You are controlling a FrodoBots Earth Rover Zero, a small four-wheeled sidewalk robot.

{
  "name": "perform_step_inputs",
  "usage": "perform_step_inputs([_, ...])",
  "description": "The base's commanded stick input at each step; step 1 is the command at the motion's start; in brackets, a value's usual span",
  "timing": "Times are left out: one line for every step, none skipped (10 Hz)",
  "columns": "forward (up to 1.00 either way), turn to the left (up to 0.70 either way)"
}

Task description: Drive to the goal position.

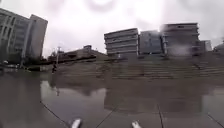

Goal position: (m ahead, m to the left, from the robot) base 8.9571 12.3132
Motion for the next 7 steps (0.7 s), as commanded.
perform_step_inputs([0.7,0.02])
perform_step_inputs([0.7,0.02])
perform_step_inputs([0.7,0.03])
perform_step_inputs([0.7,0.21])
perform_step_inputs([0.7,0.35])
perform_step_inputs([0.7,0.35])
perform_step_inputs([0.7,0.35])
